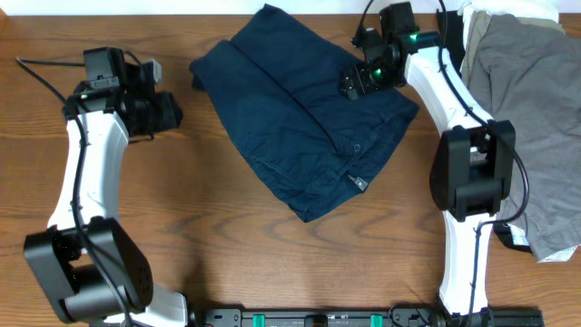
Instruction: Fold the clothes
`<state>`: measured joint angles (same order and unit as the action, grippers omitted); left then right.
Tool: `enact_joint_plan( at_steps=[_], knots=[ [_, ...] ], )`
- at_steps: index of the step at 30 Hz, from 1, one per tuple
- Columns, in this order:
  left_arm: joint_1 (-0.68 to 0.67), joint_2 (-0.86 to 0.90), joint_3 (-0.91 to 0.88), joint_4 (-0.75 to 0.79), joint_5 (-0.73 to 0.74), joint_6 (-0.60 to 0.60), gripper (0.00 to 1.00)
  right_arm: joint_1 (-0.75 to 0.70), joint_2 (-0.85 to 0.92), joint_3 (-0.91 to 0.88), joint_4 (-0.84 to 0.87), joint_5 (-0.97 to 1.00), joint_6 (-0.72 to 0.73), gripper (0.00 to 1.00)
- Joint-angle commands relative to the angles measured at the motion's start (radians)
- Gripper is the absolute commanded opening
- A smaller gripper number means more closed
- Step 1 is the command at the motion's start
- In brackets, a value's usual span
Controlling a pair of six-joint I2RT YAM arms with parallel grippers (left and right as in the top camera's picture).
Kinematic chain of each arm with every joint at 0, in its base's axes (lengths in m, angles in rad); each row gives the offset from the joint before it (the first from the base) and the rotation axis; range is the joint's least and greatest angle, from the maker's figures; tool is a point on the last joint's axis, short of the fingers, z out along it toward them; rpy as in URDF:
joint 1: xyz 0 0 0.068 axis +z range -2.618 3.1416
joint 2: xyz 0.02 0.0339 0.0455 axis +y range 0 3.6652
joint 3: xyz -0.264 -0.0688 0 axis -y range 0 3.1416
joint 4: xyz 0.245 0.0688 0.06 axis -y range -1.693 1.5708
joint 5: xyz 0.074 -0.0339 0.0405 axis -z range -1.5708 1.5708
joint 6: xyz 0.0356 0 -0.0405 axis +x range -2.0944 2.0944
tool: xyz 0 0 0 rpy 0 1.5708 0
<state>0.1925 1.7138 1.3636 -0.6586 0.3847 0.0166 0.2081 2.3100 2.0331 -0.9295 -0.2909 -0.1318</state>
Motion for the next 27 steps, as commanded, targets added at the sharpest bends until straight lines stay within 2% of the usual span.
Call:
enact_joint_plan(
  at_steps=[1, 3, 6, 14, 19, 20, 22, 25, 27],
  knots=[
    [-0.021, 0.084, 0.000, 0.080, 0.056, -0.045, 0.46, 0.042, -0.111, 0.033, -0.057, -0.056, 0.003, 0.99],
    [-0.035, 0.136, 0.000, 0.152, 0.079, -0.057, 0.55, 0.053, -0.153, 0.033, -0.095, -0.057, 0.003, 0.99],
    [-0.066, 0.224, 0.000, 0.268, 0.083, -0.094, 0.63, 0.065, -0.212, 0.033, -0.161, -0.080, 0.004, 0.99],
    [-0.119, 0.351, 0.000, 0.507, 0.074, -0.218, 0.73, 0.076, -0.257, 0.033, -0.318, -0.121, 0.050, 0.99],
    [-0.129, 0.404, 0.000, 0.623, 0.071, -0.285, 0.73, 0.081, -0.257, 0.033, -0.383, -0.121, 0.049, 0.99],
    [-0.130, 0.413, 0.000, 0.643, 0.071, -0.294, 0.68, 0.083, -0.257, 0.033, -0.391, -0.121, 0.049, 0.99],
    [-0.130, 0.425, 0.000, 0.665, 0.067, -0.315, 0.39, 0.088, -0.257, 0.033, -0.403, -0.120, 0.049, 0.94],
    [-0.130, 0.427, 0.001, 0.668, 0.068, -0.329, 0.07, 0.098, -0.257, 0.033, -0.425, -0.121, 0.050, 0.87],
    [-0.130, 0.426, 0.004, 0.667, 0.068, -0.329, 0.06, 0.108, -0.257, 0.033, -0.444, -0.121, 0.051, 0.82]
  ],
)
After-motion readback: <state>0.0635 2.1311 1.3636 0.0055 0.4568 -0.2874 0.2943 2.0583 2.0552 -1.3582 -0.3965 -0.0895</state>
